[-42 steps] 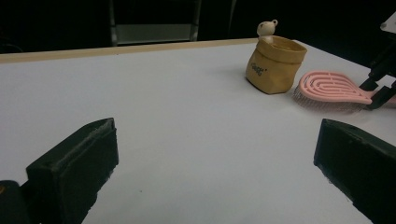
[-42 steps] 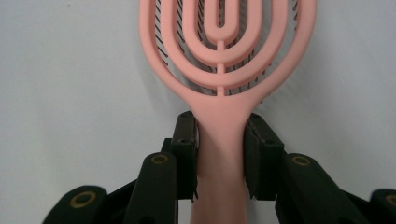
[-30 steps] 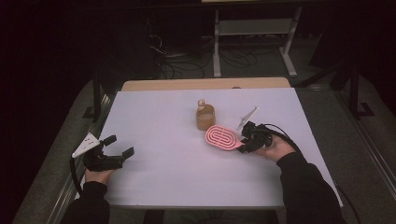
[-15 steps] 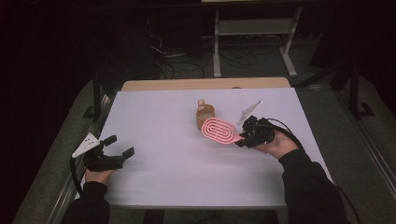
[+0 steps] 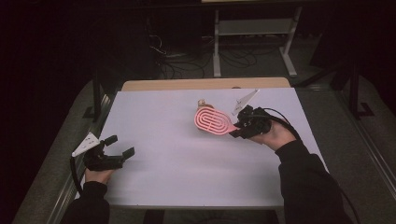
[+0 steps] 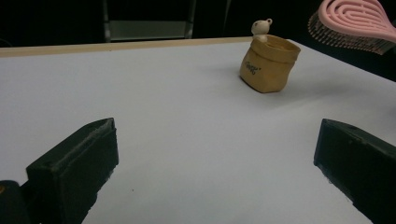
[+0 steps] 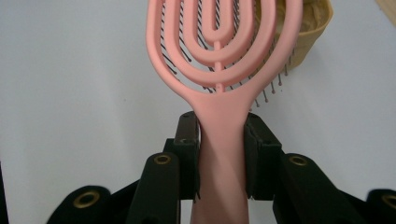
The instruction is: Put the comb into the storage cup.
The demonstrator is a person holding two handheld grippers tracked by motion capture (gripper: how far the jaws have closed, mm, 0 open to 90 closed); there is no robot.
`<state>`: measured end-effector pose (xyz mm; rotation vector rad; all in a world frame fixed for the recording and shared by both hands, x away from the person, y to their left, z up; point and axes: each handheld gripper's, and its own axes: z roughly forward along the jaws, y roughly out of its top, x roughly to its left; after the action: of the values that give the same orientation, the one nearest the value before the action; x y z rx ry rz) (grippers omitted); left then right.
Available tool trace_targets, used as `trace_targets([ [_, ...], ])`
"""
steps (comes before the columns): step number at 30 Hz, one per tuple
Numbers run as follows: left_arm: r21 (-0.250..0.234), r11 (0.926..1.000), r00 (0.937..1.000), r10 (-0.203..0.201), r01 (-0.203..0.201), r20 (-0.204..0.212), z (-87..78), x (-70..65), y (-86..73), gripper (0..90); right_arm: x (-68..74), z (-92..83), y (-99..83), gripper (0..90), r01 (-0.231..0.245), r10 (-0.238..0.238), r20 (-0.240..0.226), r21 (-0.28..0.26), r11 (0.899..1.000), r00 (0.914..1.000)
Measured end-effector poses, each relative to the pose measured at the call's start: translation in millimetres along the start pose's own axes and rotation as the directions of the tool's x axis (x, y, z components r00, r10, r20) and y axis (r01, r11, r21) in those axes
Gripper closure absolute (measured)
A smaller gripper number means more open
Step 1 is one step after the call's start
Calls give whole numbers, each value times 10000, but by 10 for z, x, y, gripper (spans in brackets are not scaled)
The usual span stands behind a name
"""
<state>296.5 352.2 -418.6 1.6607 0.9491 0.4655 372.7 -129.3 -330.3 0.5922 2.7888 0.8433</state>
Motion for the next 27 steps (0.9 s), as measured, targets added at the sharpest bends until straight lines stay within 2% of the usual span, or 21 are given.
trace_targets([
  [18,-114,9999,9994,-120,124,332,13,-22,16,0,-27,-98,284,695,273,-274,-35,-216,9994,9996],
  [27,-5,9998,9981,-203,204,579,55,-14,31,0,-22,-147,376,695,395,-396,-21,-318,9987,9992],
])
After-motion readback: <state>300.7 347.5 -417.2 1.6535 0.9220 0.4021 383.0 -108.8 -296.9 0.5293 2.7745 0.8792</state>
